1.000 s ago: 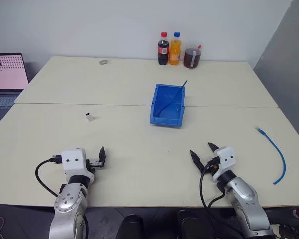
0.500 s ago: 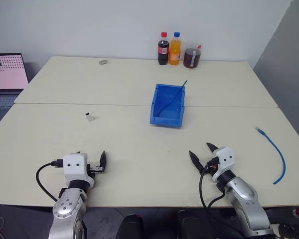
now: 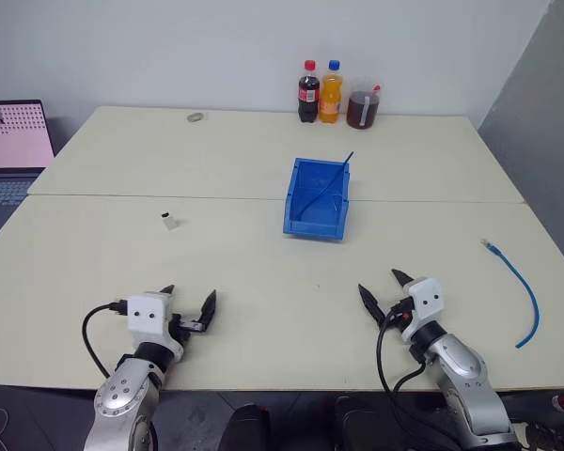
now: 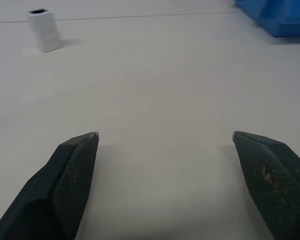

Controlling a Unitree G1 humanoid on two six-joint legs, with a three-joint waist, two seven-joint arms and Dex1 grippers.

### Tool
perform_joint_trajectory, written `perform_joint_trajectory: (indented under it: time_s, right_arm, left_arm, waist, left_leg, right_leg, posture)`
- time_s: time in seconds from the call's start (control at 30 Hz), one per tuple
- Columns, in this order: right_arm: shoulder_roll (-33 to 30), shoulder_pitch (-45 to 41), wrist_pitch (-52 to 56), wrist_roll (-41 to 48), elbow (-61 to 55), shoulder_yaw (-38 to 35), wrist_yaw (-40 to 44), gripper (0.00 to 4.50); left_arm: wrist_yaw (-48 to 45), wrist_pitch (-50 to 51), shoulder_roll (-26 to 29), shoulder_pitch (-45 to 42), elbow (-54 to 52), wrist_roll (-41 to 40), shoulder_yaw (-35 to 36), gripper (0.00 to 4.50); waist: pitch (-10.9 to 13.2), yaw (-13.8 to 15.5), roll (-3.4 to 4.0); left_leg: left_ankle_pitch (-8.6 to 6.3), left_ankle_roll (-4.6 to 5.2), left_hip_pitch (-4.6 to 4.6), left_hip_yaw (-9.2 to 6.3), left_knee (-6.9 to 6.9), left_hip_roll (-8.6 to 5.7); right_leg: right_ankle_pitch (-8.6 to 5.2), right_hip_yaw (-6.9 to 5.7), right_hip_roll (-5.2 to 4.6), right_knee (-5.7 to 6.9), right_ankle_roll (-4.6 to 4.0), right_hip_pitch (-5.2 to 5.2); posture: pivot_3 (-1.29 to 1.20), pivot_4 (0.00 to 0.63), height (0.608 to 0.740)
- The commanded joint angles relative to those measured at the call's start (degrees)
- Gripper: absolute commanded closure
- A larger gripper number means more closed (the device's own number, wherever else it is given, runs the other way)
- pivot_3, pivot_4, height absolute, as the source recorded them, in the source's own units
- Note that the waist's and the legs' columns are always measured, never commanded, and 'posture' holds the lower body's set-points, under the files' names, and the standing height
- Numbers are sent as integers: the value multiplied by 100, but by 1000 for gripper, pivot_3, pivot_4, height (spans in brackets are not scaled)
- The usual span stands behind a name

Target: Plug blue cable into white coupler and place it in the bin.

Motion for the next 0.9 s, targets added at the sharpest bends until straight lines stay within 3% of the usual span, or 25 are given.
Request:
perform_joint_trajectory:
  time_s: [0.03, 0.27, 0.43, 0.7, 0.9]
  right_arm:
    - [-106, 57, -217, 75, -492, -343, -127, 68]
    - [-823, -201, 561, 897, -1000, -1638, -78, 68]
    - [-1601, -505, 1618, 1238, -483, -2504, -163, 68]
    - [-2692, -781, 2551, 1559, 789, -3053, 491, 68]
    - [-3079, -808, 2792, 1694, 1561, -3234, 956, 68]
  left_arm:
    - [-846, -73, 554, -294, -312, -154, -330, 0]
    - [-2106, 912, 1489, -1391, -594, -455, -1303, 0]
    - [-2509, 1644, 1575, -2439, -523, -657, -1834, 0]
    - [-3657, 2065, 1896, -3982, -136, -554, -2671, 0]
    - [-3976, 2074, 1854, -4539, -27, -484, -2933, 0]
  waist:
    - [1, 1, 1]
    - [5, 22, 9]
    - [5, 15, 14]
    - [8, -6, 21]
    - [8, -7, 22]
  left_leg:
    - [0, 0, -1, -1, 0, 0]
    - [0, 0, -4, 5, 4, -6]
    - [1, 1, -4, 1, 2, -6]
    - [1, 1, -2, 5, 0, -25]
    - [0, 2, -5, 5, 0, -25]
  right_leg:
    - [0, -1, 0, 0, 0, 0]
    - [2, 0, 0, -1, 5, 1]
    - [2, 0, 5, -1, 4, 1]
    - [1, 6, 19, -1, 3, 1]
    - [1, 9, 19, -5, 3, 1]
  posture:
    - [0, 150, 740]
    - [0, 150, 740]
    - [0, 150, 740]
    - [0, 150, 740]
    - [0, 150, 740]
